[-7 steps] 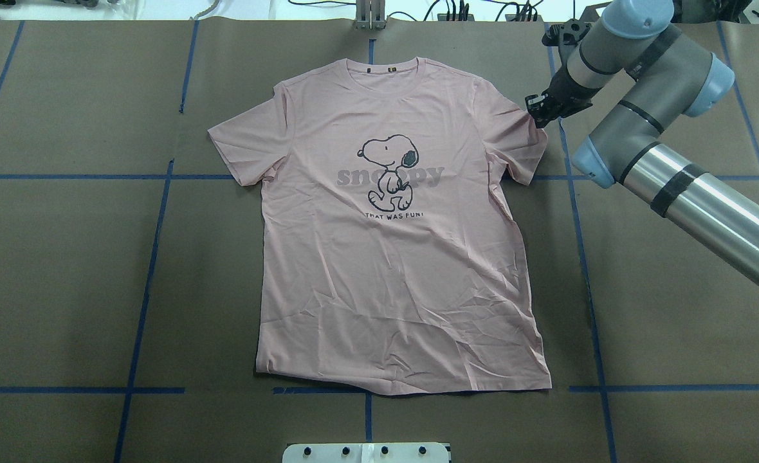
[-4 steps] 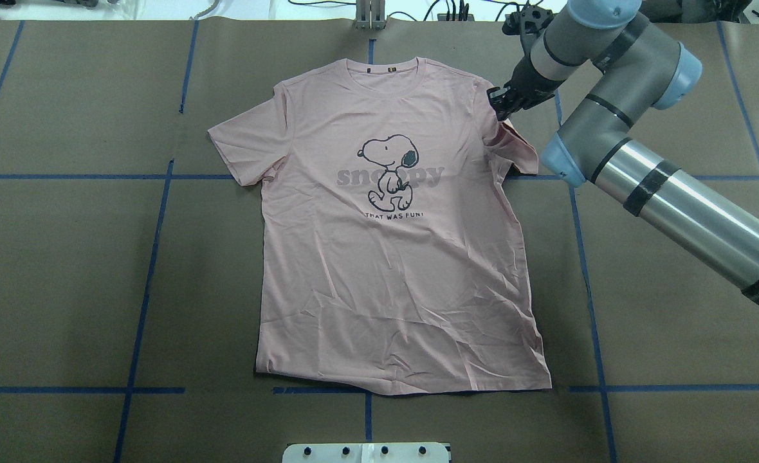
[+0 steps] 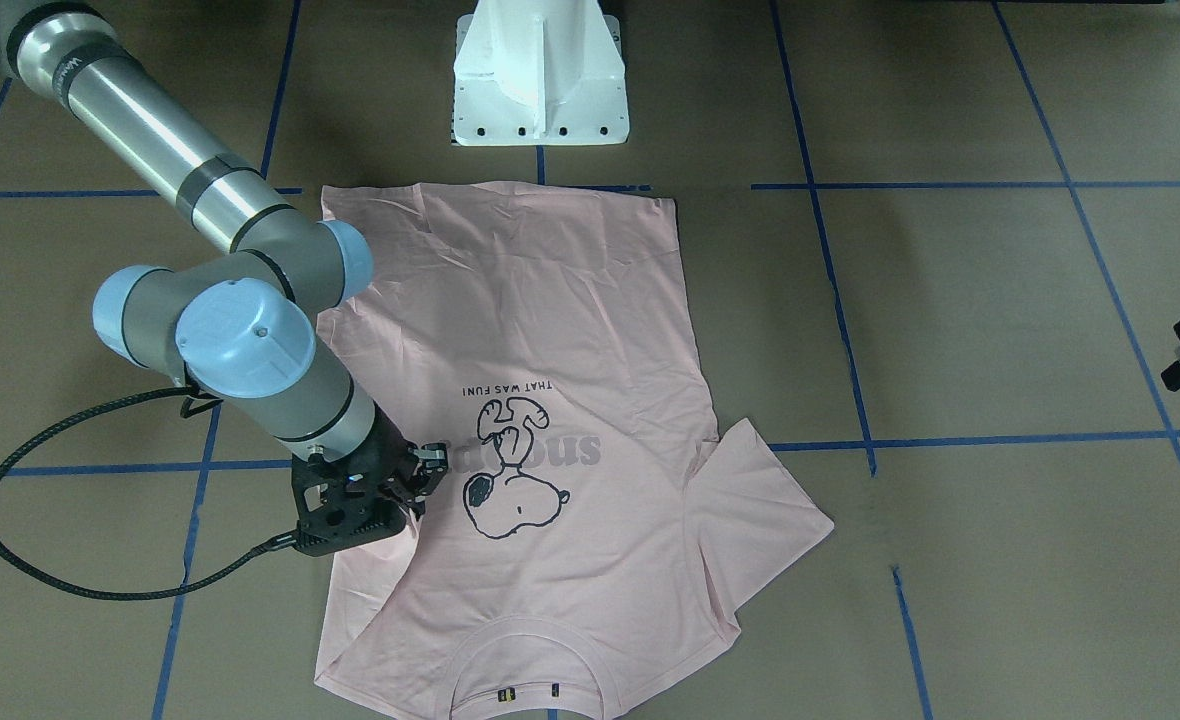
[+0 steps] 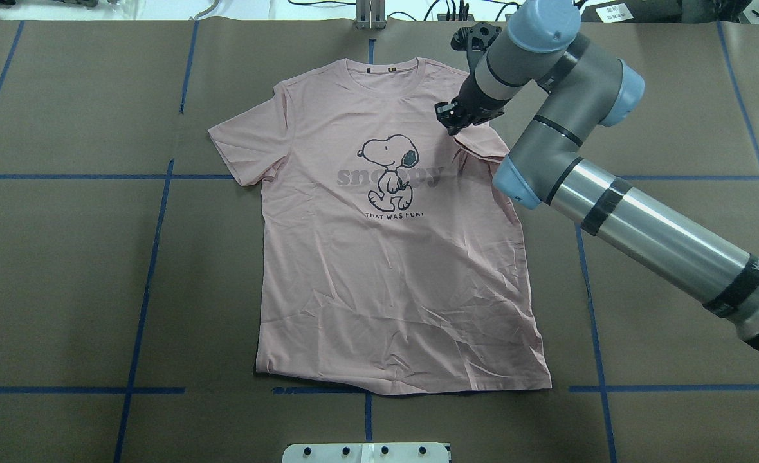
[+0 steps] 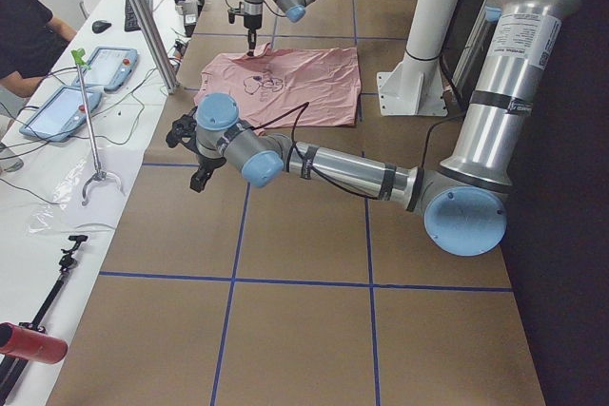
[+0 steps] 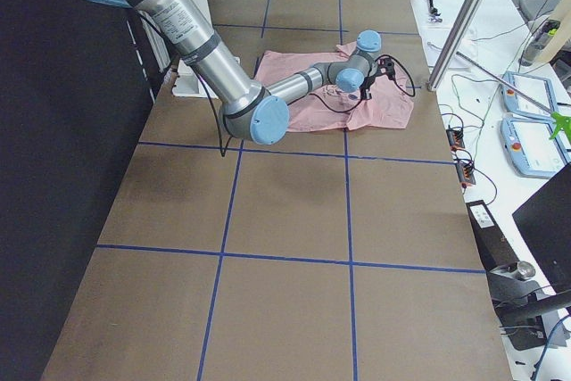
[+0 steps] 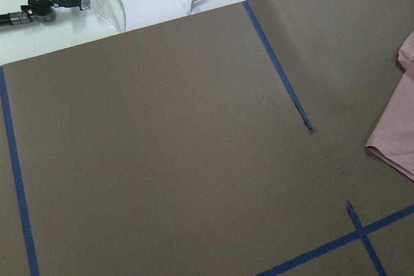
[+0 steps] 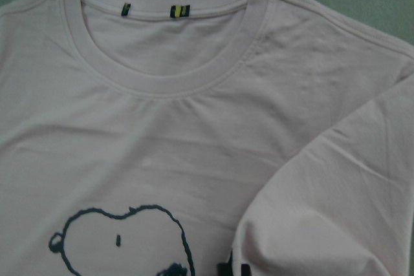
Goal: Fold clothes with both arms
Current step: 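Lower the right gripper along the shoulder toward the shirt collar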
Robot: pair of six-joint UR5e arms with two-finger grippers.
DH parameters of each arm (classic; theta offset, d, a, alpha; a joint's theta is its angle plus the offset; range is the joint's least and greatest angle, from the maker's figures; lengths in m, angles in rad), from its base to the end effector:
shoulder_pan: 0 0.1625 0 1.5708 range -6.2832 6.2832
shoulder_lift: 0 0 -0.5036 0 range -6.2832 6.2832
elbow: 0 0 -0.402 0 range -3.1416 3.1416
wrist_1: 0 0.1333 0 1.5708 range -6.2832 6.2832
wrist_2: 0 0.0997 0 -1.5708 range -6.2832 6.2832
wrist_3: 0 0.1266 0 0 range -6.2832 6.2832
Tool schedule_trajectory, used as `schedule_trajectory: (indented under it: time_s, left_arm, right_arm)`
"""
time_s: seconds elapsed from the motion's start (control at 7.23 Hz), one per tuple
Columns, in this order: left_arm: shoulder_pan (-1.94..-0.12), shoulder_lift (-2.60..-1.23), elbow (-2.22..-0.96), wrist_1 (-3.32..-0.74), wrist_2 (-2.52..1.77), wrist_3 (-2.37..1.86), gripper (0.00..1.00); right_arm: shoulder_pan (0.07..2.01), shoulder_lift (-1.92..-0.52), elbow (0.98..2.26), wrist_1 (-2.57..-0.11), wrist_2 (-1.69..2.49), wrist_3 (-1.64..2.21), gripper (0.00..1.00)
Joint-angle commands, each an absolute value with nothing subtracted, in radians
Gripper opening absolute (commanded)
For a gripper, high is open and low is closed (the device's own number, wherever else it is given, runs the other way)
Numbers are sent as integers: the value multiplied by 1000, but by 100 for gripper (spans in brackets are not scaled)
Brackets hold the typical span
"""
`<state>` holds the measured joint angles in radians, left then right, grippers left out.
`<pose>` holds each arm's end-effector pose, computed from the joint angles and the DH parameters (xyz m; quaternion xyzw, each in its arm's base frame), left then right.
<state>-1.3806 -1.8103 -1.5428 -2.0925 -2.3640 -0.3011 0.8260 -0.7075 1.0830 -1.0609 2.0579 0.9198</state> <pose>0.0798 -0.6425 0.5666 0.2330 0.4302 0.0905 0.8674 -0.5600 -0.7166 0.3360 0.1187 -0.4541 -0.0263 0.8826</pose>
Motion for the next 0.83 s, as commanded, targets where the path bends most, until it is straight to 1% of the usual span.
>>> schedule_trajectory:
  time_s: [0.0,0.14,0.41,0.55,0.69]
  left_arm:
    - [-1381,-1818,-1542,-2092,-2364,-304,100]
    - [-1381,-1819,-1543,-2092,-2364,-307,100]
    - [-1376,-1839,-1537,-2091,-2298,-330,100]
    - [-1318,-1862,-1537,-2092,-2266,-442,100]
    - [-1225,-1905,-1539,-2092,-2190,-621,100]
  right_arm:
    - [821,-612,942,-1055,1993,942,0]
    - [802,-614,942,-1030,1968,942,99]
    - [787,-617,951,-1002,1950,983,100]
    - [787,-614,959,-1005,1965,1062,100]
    - [790,-632,1019,-1053,2015,1080,100]
